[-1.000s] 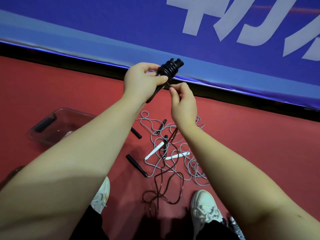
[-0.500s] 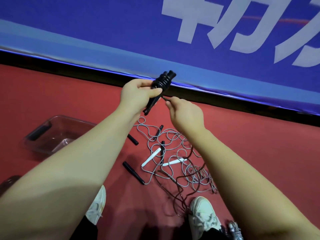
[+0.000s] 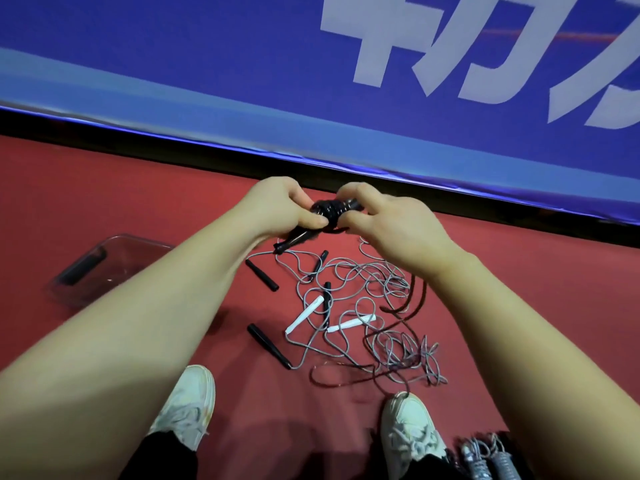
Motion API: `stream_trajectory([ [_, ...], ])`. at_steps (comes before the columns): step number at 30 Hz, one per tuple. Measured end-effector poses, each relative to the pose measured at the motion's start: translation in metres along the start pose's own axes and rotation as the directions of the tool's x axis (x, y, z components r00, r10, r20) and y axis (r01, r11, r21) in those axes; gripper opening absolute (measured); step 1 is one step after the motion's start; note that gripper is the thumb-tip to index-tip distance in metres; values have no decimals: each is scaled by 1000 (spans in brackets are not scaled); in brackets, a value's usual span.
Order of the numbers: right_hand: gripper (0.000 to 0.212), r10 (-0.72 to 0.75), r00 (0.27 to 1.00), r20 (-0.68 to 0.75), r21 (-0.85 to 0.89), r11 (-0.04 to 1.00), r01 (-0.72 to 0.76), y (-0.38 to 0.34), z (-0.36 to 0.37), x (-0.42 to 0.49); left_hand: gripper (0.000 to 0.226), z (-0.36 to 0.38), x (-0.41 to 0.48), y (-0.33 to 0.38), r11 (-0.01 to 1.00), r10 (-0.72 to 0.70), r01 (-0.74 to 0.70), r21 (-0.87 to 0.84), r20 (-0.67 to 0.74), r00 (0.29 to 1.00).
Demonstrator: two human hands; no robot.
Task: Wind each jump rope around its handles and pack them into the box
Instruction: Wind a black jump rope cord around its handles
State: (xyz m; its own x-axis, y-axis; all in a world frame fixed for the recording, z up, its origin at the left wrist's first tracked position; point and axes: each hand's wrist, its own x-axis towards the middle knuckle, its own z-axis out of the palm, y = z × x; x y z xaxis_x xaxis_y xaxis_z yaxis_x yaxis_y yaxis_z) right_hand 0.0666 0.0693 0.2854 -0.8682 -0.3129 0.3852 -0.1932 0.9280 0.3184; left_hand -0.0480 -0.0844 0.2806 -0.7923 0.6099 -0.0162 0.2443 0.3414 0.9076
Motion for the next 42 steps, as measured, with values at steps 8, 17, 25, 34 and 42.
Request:
stream_trajectory([
  [8, 66, 111, 926, 361, -8, 993, -116, 6, 7, -1, 21, 2, -10, -10, 996, -70, 56, 71, 218, 974],
  [17, 46, 45, 959, 280, 292, 947, -130, 7, 17, -18, 8, 1, -21, -10, 966, -180, 241, -95, 426, 887],
  [25, 47, -30, 976, 215, 304, 952, -38, 4, 12, -18, 24, -16, -32, -19, 960, -187, 274, -60, 589, 786],
  [34, 26, -192, 977, 87, -23, 981, 195, -18, -2, -8, 11, 4, -19, -18, 965, -137, 73, 251, 245, 960],
  [42, 29, -111, 858, 502, -16, 990, 138, -7, -25, 23, 8, 7, -29, -24, 852, -82, -149, 502, 410, 908],
])
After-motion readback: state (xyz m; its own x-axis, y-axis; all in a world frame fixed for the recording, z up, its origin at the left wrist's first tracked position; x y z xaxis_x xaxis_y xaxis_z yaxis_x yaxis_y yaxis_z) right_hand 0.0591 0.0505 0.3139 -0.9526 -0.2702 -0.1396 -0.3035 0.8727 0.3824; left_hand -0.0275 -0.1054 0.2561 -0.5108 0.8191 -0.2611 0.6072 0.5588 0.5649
